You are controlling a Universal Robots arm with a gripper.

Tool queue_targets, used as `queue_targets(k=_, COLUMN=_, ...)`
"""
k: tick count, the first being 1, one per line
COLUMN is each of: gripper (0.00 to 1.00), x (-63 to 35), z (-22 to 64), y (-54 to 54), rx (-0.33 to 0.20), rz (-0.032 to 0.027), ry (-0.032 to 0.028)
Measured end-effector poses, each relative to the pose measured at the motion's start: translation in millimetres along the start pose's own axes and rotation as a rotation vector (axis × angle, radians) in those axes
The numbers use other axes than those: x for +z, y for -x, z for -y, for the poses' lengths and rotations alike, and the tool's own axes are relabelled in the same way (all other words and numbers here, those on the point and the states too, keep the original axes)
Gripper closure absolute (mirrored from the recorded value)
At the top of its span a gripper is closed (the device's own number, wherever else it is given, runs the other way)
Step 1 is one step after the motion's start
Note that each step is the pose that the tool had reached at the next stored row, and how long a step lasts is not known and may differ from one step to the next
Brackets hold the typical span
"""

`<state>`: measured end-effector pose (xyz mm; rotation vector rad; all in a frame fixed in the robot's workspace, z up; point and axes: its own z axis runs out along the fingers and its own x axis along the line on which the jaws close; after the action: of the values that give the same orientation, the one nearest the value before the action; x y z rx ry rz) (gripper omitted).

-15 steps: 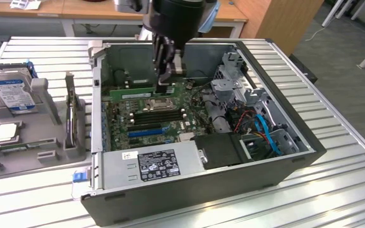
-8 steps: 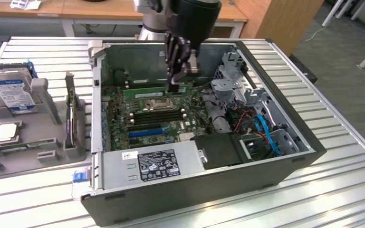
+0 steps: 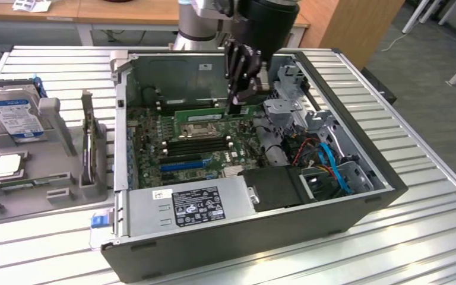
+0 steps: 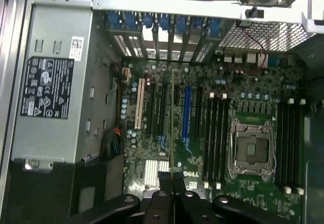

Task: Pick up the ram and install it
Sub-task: 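Pick up the ram and move it above insertion slot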

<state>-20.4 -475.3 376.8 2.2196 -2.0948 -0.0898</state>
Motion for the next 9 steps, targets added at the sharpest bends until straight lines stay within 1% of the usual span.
queue_targets(k=1, gripper=0.88, x=-0.3, z=3.0, y=-0.2, rx=-0.001, rz=-0.0001, ry=0.0001)
queue_targets(k=2, gripper=0.88, x=-0.4, z=4.0, y=-0.3, rx=-0.002, rz=-0.0002, ry=0.0002)
queue_targets(k=6, gripper=0.88, x=-0.3, z=4.0, y=0.4, rx=-0.001, rz=0.0001, ry=0.0002)
queue_targets(k=9, gripper=0.88, x=-0.5, z=4.4, y=8.2, rx=-0.001, rz=0.0001, ry=0.0002)
